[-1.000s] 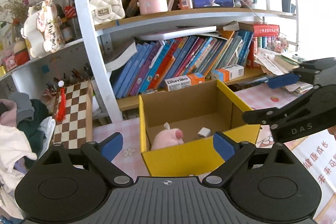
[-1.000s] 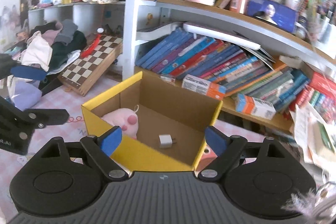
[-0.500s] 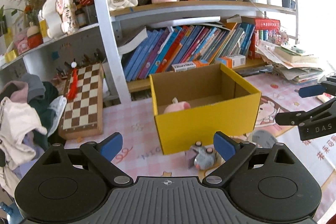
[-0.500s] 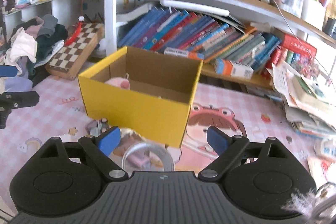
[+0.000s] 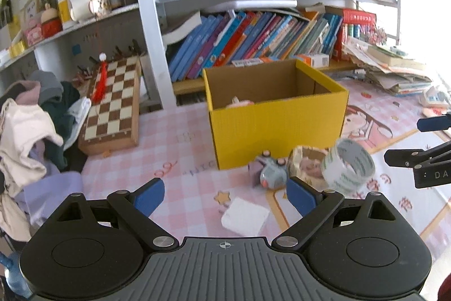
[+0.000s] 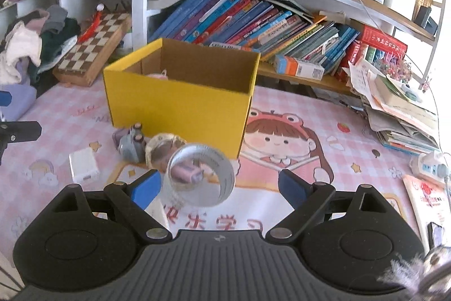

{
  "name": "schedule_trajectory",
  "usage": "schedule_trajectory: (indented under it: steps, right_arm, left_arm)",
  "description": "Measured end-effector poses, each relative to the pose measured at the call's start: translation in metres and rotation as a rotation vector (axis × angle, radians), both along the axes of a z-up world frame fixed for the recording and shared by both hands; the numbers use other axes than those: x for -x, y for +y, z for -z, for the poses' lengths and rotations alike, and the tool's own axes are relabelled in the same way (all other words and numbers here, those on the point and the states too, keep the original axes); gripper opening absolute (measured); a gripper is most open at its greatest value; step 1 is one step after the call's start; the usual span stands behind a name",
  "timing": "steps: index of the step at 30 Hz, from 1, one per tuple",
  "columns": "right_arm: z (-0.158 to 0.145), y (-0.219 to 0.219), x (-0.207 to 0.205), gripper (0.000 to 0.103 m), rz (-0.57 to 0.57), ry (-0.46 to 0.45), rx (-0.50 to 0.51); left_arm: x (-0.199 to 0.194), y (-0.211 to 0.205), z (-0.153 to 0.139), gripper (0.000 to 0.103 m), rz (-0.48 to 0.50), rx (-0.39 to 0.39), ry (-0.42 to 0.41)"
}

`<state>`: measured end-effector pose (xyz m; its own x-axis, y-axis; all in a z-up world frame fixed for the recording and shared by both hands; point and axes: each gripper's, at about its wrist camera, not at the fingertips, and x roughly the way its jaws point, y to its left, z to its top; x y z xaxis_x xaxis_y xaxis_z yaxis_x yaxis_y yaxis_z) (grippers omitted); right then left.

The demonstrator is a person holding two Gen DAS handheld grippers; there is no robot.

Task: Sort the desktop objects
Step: 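Withdraw both open tools from the box back over the table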

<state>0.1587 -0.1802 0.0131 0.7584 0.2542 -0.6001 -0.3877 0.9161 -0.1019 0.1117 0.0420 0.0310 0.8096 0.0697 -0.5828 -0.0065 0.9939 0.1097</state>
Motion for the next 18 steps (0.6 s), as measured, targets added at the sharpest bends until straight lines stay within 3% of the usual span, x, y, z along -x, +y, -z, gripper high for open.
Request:
schedule_trajectory:
  steps: [18]
  right_arm:
    - [0.038, 0.023, 0.031, 0.091, -0.044, 0.162, 0.024]
  left_arm:
    - [0.021, -0.014, 0.039, 0.095, 0.042, 0.007, 0.12]
